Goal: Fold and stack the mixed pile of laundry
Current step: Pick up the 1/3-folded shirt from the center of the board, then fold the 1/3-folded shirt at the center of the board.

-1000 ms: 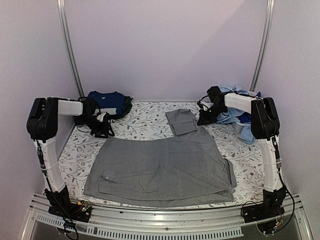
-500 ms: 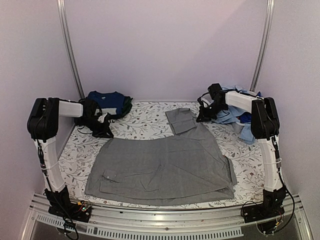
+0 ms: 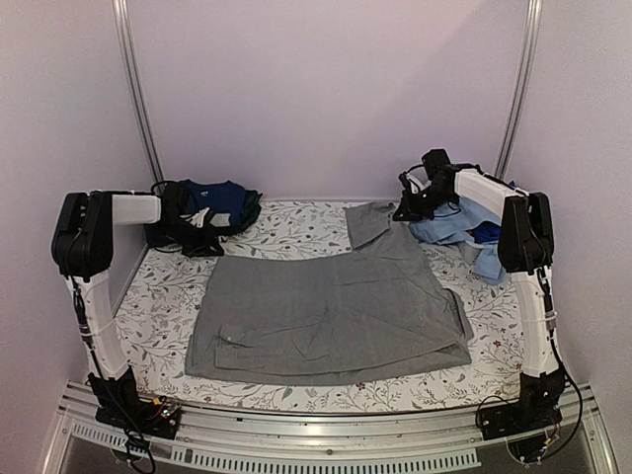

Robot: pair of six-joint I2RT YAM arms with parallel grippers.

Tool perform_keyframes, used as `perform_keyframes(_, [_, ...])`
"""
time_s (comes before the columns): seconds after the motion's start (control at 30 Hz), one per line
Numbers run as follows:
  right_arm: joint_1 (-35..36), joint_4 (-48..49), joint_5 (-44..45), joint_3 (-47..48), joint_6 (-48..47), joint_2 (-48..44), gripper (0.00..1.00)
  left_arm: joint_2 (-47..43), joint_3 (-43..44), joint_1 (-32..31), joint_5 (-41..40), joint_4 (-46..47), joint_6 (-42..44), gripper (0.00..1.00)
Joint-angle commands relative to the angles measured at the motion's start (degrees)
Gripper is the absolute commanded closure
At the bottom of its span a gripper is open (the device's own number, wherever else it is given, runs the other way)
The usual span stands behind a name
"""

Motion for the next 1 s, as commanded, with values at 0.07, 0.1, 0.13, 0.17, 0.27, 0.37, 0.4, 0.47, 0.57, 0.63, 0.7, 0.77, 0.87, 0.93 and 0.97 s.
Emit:
perform_keyframes(0.07, [-0.09, -0.82, -3.17, -5.18, 0.21, -5.59, 1.00, -5.26, -1.37, 0.78, 2.36, -0.29, 1.09, 1.00])
perform_keyframes(0.1, [-0.08, -0.79, -3.39, -6.70, 0.08, -6.63, 1.00, -5.94, -1.99, 0.80, 2.41, -0.50, 1.32, 1.00])
perform_keyframes(0.13, [-0.04, -0.72, -3.71, -8.16, 0.06, -8.26, 1.00, -6.79, -2.64, 0.80, 2.39, -0.70, 1.57, 1.00])
perform_keyframes(0.17, [-0.10, -0.52, -4.08, -9.86, -0.01, -9.27, 1.00, -7.58, -3.45, 0.78, 2.43, -0.80, 1.63, 1.00])
perform_keyframes(0.27, [-0.03, 0.41, -4.91, -15.70, 0.38, -13.66, 1.00, -9.92, -5.62, 0.74, 2.34, -1.18, 1.93, 1.00])
perform_keyframes(0.37, [-0.06, 0.09, -4.76, -19.86, 0.04, -17.03, 1.00, -11.91, -7.62, 0.65, 1.90, -2.02, 2.65, 1.00])
perform_keyframes(0.4, [-0.08, -0.28, -4.89, -20.89, -0.27, -17.70, 1.00, -12.67, -8.38, 0.65, 1.61, -2.28, 2.84, 1.00])
perform_keyframes(0.47, [-0.05, -0.48, -5.50, -23.04, -0.85, -19.24, 1.00, -14.40, -9.90, 0.61, 0.99, -2.75, 3.53, 1.00])
perform_keyframes(0.57, [-0.11, -0.58, -6.36, -25.55, -0.91, -22.05, 1.00, -17.16, -11.76, 0.65, 0.30, -3.89, 5.54, 1.00])
perform_keyframes(0.63, [-0.04, -1.66, -6.46, -26.34, -1.00, -23.49, 1.00, -19.57, -12.98, 0.58, -0.26, -4.21, 6.21, 1.00])
perform_keyframes(0.7, [0.00, -2.61, -6.59, -27.19, -1.17, -24.87, 1.00, -22.05, -13.39, 0.36, -1.40, -5.33, 6.68, 1.00])
perform_keyframes(0.77, [0.04, -2.95, -6.95, -28.60, -1.13, -27.17, 1.00, -24.70, -13.35, -0.29, -2.55, -6.85, 7.19, 1.00])
perform_keyframes(0.87, [0.08, -3.81, -7.19, -31.28, -1.34, -29.96, 1.00, -27.43, -13.71, -2.89, -5.82, -9.99, 9.51, 1.00])
perform_keyframes(0.93, [0.13, -4.39, -6.79, -33.72, -1.46, -31.46, 1.00, -28.94, -15.04, -4.99, -7.74, -10.55, 11.33, 1.00])
perform_keyframes(0.97, [0.27, -4.54, -6.73, -35.69, -1.52, -32.41, 1.00, -29.62, -15.78, -6.00, -8.29, -10.73, 11.92, 1.00])
